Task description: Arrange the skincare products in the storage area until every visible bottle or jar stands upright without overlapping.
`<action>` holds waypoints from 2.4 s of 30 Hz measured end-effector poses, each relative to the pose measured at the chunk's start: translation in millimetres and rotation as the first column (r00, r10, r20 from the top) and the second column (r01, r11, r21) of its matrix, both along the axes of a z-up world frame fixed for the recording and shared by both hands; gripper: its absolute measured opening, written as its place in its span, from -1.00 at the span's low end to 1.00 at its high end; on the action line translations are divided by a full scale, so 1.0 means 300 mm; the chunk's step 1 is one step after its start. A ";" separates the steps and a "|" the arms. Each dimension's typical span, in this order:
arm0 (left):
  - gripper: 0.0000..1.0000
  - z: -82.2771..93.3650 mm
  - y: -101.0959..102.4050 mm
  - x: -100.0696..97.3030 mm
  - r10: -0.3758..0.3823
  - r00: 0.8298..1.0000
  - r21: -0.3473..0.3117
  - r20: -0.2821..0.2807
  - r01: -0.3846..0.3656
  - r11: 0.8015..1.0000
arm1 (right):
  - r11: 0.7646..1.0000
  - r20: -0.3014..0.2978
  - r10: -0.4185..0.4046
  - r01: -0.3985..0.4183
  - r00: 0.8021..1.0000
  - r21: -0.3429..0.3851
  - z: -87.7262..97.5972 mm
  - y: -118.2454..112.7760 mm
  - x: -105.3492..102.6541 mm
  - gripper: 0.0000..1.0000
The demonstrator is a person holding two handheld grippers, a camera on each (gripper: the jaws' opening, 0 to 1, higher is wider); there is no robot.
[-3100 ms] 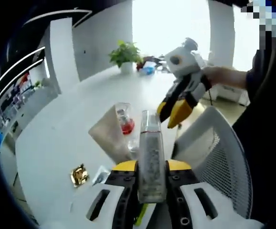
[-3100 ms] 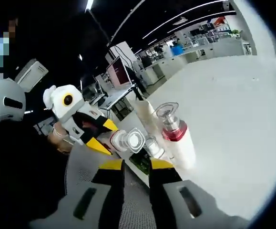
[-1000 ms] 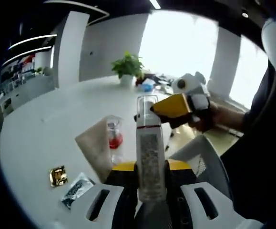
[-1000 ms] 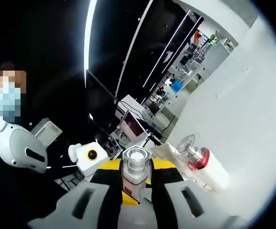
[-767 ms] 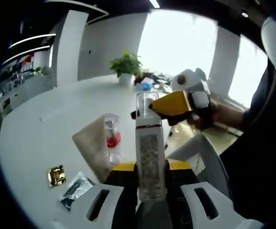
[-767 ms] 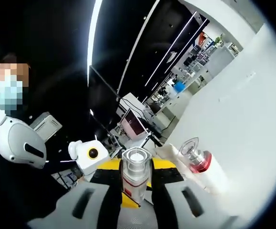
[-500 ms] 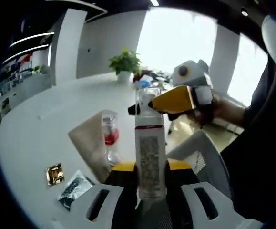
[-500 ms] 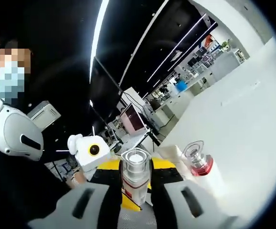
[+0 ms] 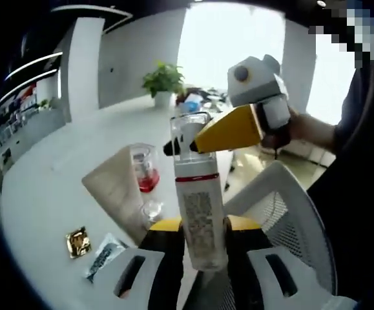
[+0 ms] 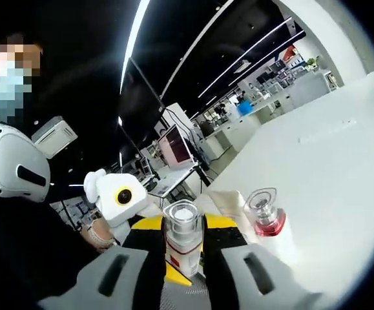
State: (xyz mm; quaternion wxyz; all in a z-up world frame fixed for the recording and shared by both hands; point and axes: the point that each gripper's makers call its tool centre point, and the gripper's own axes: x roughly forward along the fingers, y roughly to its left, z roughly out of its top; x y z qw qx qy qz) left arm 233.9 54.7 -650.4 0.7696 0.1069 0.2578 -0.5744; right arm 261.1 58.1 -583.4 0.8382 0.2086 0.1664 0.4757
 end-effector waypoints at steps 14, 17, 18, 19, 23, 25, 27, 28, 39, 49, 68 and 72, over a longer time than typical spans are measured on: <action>-0.47 -0.038 0.003 -0.004 0.010 1.000 0.044 -0.006 -0.010 0.999 | 0.980 0.059 0.001 0.010 0.998 -0.198 -0.077 -0.032 0.002 -0.61; -0.50 -0.043 0.014 0.002 0.019 1.000 0.054 -0.003 -0.019 0.998 | 0.975 0.065 -0.004 0.019 0.998 -0.221 -0.097 -0.047 0.006 -0.61; -0.52 -0.044 0.016 0.005 0.024 1.000 0.055 -0.003 -0.024 0.998 | 0.972 0.076 -0.009 0.027 0.997 -0.231 -0.104 -0.056 0.010 -0.61; -0.52 -0.044 0.017 0.006 0.025 1.000 0.055 -0.003 -0.025 0.998 | 0.970 0.078 -0.016 0.034 0.997 -0.241 -0.110 -0.061 0.014 -0.61; -0.52 -0.047 0.021 0.008 0.027 1.000 0.058 -0.011 -0.026 0.998 | 0.945 0.110 -0.013 0.048 0.994 -0.323 -0.157 -0.080 0.030 -0.61; -0.52 -0.050 0.021 0.007 0.026 1.000 0.060 -0.013 -0.025 0.998 | 0.937 0.123 -0.011 0.053 0.992 -0.345 -0.172 -0.083 0.036 -0.60; -0.52 -0.054 0.021 0.005 0.025 0.999 0.063 -0.021 -0.024 0.998 | 0.919 0.147 0.012 0.047 0.989 -0.392 -0.200 -0.087 0.041 -0.60; -0.52 -0.056 0.021 0.006 0.028 0.999 0.064 -0.025 -0.026 0.998 | 0.910 0.169 0.016 0.055 0.986 -0.411 -0.209 -0.091 0.048 -0.60; -0.53 -0.072 0.031 0.009 0.039 0.998 0.074 -0.046 -0.035 0.997 | 0.910 0.241 0.080 0.028 0.967 -0.415 -0.264 -0.062 0.052 -0.60; -0.54 -0.084 0.037 0.010 0.042 0.998 0.083 -0.055 -0.037 0.996 | 0.904 0.317 0.120 0.028 0.941 -0.426 -0.301 -0.058 0.059 -0.60; -0.56 -0.091 0.034 0.007 0.036 0.997 0.090 -0.061 -0.031 0.995 | 0.897 0.352 0.154 0.019 0.923 -0.442 -0.306 -0.043 0.049 -0.55; -0.55 -0.092 0.035 0.005 0.030 0.998 0.091 -0.061 -0.025 0.996 | 0.890 0.335 0.154 0.017 0.930 -0.455 -0.320 -0.051 0.050 -0.48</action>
